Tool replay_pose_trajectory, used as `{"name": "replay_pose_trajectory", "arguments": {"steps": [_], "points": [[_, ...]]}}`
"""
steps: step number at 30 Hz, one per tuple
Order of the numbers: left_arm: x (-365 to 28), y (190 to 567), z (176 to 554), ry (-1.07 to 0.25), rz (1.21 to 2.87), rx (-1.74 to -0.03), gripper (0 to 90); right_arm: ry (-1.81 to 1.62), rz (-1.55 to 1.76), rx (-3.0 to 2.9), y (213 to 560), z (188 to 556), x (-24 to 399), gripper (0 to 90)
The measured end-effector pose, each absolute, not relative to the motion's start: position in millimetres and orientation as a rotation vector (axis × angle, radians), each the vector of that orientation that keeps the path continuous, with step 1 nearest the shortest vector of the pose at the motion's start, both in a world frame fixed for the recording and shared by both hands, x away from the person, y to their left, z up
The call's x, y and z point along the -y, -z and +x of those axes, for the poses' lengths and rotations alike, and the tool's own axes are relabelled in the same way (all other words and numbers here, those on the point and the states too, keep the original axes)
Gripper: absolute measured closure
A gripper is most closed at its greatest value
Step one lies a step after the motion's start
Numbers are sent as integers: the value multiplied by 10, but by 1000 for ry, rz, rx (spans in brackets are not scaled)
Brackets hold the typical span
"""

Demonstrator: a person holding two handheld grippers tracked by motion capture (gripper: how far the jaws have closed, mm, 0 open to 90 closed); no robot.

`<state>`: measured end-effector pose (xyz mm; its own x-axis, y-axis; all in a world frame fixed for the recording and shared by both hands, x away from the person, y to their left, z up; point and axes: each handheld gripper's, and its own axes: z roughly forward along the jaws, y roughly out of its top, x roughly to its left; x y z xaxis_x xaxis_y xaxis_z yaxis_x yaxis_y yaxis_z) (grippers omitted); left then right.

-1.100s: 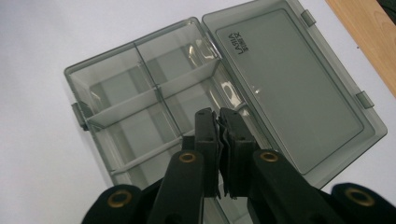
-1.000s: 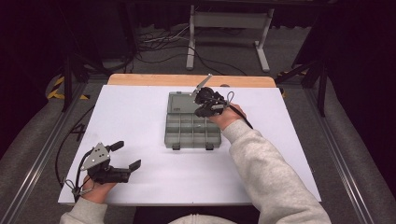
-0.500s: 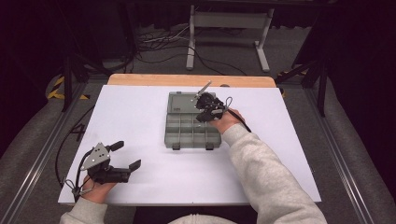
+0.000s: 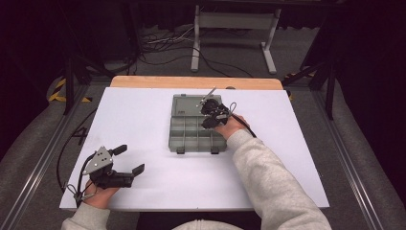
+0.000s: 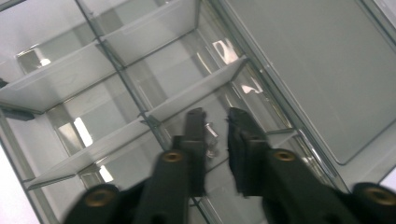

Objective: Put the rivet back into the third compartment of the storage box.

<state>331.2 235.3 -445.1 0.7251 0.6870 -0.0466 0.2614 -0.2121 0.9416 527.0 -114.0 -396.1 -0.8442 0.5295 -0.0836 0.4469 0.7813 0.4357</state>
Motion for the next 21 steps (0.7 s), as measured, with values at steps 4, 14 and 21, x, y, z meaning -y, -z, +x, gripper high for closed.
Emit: {"name": "replay_pose_trajectory", "arguments": {"steps": [4,14,21], "points": [[-2351,4452,3318,-465,1789,-748,42,-618,762,-2757,3916,5239,1146,694],[-2347,4454,3320,-459,1790,-746,42,-788,743,-2663,3663,5022,1328,406],[-2354,4449,3301,-456,1785,-743,42,-970,711,-2588,3511,4768,1572,241]]}}
